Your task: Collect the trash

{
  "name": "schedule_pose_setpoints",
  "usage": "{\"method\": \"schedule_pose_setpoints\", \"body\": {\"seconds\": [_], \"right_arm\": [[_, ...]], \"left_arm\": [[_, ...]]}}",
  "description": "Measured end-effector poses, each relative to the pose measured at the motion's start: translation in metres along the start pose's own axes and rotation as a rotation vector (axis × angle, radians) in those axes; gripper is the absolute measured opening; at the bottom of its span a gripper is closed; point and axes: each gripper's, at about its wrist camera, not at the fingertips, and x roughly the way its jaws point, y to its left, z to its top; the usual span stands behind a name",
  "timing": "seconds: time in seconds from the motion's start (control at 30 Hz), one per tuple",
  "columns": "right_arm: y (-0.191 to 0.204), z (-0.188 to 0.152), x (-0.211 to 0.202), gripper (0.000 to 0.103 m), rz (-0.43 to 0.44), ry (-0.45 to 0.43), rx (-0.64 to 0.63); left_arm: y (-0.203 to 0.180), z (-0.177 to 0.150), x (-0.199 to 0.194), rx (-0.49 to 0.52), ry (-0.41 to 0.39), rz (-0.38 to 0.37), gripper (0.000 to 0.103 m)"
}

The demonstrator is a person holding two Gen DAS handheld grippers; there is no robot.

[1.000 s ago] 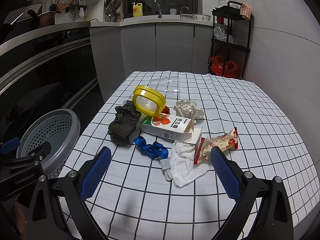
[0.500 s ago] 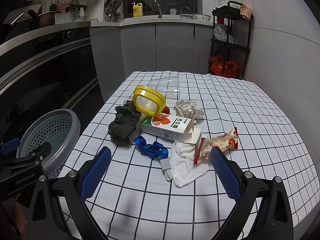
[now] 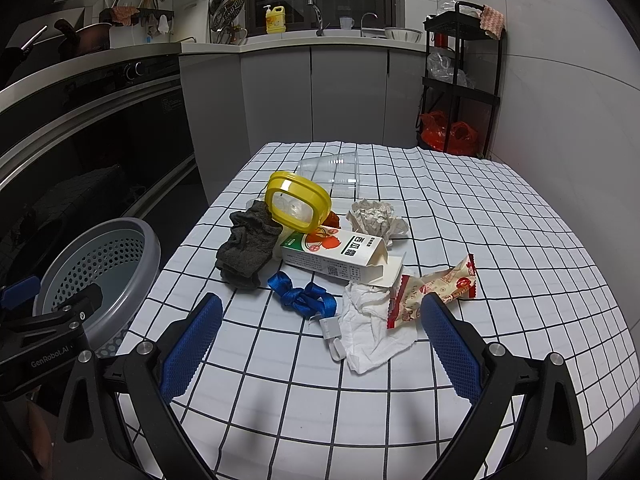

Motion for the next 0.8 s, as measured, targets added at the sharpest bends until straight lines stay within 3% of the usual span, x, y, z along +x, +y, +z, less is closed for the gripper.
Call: {"method": "schedule_pose_setpoints", "body": {"seconds": [0.8], "right_arm": [[-0.0006, -0.0007, 0.0004, 0.095, 0.005, 0.004, -0.002]], "left_arm": [[-0.0011, -0.0012, 0.0030, 0.005, 0.002, 0.007, 0.096]]}}
